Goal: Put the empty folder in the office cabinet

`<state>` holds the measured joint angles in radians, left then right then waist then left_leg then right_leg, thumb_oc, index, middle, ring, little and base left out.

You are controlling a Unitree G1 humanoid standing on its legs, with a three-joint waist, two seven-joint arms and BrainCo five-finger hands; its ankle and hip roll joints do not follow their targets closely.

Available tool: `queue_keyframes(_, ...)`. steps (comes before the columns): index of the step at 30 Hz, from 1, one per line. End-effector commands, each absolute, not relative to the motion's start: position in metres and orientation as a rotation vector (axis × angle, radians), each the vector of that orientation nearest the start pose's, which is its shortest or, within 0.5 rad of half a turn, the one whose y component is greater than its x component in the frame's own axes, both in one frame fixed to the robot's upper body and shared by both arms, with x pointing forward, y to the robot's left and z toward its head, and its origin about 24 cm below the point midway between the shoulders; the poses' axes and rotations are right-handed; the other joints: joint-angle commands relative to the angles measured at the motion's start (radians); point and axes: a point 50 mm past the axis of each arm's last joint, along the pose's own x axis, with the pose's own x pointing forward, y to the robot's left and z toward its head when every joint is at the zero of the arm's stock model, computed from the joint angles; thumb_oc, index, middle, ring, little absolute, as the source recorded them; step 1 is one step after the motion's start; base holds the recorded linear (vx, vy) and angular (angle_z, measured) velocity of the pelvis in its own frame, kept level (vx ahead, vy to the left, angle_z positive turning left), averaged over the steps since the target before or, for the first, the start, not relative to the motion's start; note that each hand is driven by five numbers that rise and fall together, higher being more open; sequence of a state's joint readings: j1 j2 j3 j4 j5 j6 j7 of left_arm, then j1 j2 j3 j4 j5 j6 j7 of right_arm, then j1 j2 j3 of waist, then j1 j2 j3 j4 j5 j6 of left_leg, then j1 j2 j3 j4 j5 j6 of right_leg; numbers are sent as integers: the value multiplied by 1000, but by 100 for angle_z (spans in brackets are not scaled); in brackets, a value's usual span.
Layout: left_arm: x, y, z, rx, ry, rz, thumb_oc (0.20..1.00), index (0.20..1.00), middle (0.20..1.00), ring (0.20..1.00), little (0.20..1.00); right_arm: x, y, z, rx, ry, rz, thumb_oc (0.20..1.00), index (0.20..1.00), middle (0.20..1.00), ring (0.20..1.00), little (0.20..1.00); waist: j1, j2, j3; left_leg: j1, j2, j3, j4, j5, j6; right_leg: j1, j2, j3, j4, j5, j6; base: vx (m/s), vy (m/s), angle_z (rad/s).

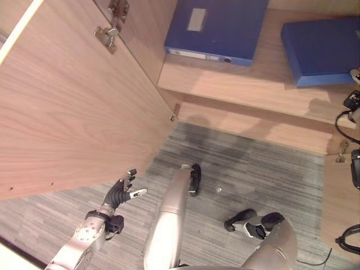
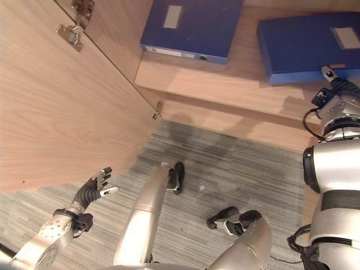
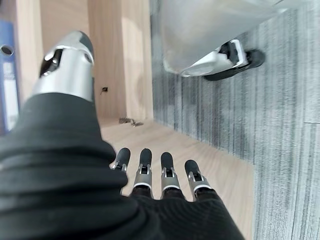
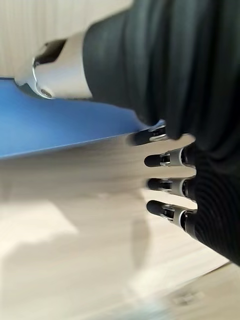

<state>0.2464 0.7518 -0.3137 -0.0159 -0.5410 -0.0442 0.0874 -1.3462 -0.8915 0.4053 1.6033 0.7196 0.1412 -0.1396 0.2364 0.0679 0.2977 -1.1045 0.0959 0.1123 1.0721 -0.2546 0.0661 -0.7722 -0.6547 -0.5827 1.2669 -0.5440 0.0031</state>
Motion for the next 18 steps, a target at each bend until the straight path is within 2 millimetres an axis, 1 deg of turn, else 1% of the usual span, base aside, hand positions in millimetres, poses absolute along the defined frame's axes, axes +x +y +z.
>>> queue_keyframes(1,195,244,18,203,285,-127,1000,1000,1000,1000,1000,353,-386,248,-299,197,-715,1000,1000,1000,1000,1000,29,-12,13,14,97,-60,23,-94,-98,5,-27,33,-109,90,71,0,0,0)
queue_keyframes(2,194,244,19,207,281,-137,1000,1000,1000,1000,1000,358,-379,256,-513,206,-688,1000,1000,1000,1000,1000,30,-14,15,17,99,-60,20,-91,-98,8,-25,32,-113,95,74,0,0,0)
queue_keyframes(5,194,243,22,207,261,-141,1000,1000,1000,1000,1000,366,-367,270,-809,190,-672,1000,1000,1000,1000,1000,22,-12,18,25,102,-58,7,-86,-101,20,-18,25,-128,104,78,-6,-3,-1)
queue_keyframes(7,194,244,24,208,247,-136,1000,1000,1000,1000,1000,368,-364,274,-886,177,-679,1000,1000,1000,1000,1000,23,-7,17,26,100,-60,2,-81,-99,23,-16,22,-132,109,83,0,0,0)
queue_keyframes(9,196,244,27,214,237,-143,1000,1000,1000,1000,1000,369,-362,273,-897,184,-659,1000,1000,1000,1000,1000,24,-6,17,25,98,-60,2,-81,-98,23,-18,21,-132,111,85,0,0,0)
queue_keyframes(10,197,245,28,221,235,-154,1000,1000,1000,1000,1000,373,-357,268,-911,203,-596,1000,1000,1000,1000,1000,27,-8,16,24,93,-63,-2,-78,-98,22,-18,21,-132,112,84,0,0,0)
queue_keyframes(13,199,247,30,236,235,-166,1000,1000,1000,1000,1000,382,-343,263,-946,220,-493,1000,1000,1000,1000,1000,29,-10,14,18,94,-67,-5,-72,-101,18,-19,18,-134,112,83,0,0,0)
queue_keyframes(15,199,246,30,235,237,-172,1000,1000,1000,1000,1000,389,-329,257,-968,226,-423,1000,1000,1000,1000,1000,41,-10,12,13,91,-69,-10,-68,-99,16,-24,13,-134,114,84,0,0,0)
queue_keyframes(16,199,247,30,236,235,-174,1000,1000,1000,1000,1000,391,-326,256,-998,236,-403,1000,1000,1000,1000,1000,44,-10,12,11,90,-69,-9,-68,-100,17,-26,12,-133,114,85,0,0,0)
queue_keyframes(18,200,247,32,245,230,-179,1000,1000,1000,1000,1000,392,-324,258,-1150,276,-394,1000,1000,1000,1000,1000,47,-12,10,8,88,-72,-10,-67,-101,19,-29,6,-133,115,88,-7,-9,5)
